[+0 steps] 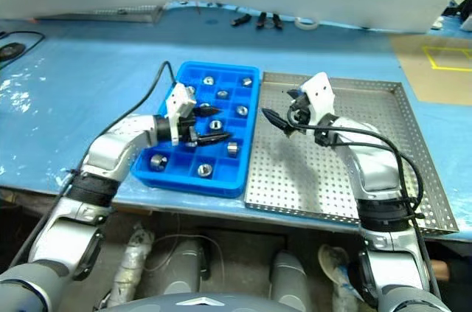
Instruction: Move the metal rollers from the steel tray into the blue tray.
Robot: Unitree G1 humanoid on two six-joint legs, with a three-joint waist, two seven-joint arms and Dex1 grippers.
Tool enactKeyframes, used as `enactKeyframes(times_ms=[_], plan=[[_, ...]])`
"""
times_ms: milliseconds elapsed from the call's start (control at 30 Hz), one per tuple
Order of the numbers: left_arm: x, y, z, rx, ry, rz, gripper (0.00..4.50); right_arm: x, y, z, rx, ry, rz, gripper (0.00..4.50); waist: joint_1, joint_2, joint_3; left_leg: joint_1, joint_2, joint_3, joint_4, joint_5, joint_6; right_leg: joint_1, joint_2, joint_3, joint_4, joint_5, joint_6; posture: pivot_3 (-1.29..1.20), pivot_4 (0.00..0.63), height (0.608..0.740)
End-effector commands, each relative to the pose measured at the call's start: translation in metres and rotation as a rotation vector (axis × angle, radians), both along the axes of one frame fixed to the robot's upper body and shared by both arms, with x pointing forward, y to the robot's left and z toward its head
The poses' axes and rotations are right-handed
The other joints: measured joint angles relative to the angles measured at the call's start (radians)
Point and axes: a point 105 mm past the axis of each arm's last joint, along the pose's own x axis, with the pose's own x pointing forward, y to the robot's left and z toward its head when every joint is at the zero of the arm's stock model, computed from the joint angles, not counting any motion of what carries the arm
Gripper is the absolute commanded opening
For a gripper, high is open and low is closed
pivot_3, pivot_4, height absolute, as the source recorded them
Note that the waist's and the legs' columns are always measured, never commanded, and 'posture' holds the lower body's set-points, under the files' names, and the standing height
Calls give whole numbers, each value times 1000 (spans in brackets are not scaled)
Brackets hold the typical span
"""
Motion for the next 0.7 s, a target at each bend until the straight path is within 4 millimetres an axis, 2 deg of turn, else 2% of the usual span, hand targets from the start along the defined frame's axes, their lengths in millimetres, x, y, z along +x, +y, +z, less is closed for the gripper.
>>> enactKeyframes(times_ms=[33,133,233,400,700], plan=[[15,-14,9,-15,-64,13,4500,-6,-34,11,21,-67,-184,4470,-5,0,0,0,0,0,0,0,1,0,0,0,0,0,0,-201,150,740],[24,-24,6,-38,-52,30,4500,-12,-55,-2,30,-56,-320,4470,-10,0,0,0,0,1,2,-2,4,2,-1,1,0,0,0,-201,150,740],[23,-31,1,-52,-34,15,4500,-19,-60,-9,64,-48,-368,4470,-21,0,0,0,-1,1,2,-3,6,2,-1,0,-1,0,0,-215,150,740],[22,-32,-6,-66,-12,16,4500,-23,-51,-19,88,-23,-349,4470,-41,0,0,1,0,2,2,-4,7,1,-1,-1,-2,0,0,-195,150,740],[19,-27,3,-86,-21,15,4500,-17,-42,-19,103,-23,-305,4470,-37,0,0,0,-1,2,2,-4,8,2,-1,-1,-2,0,0,-153,150,740]])
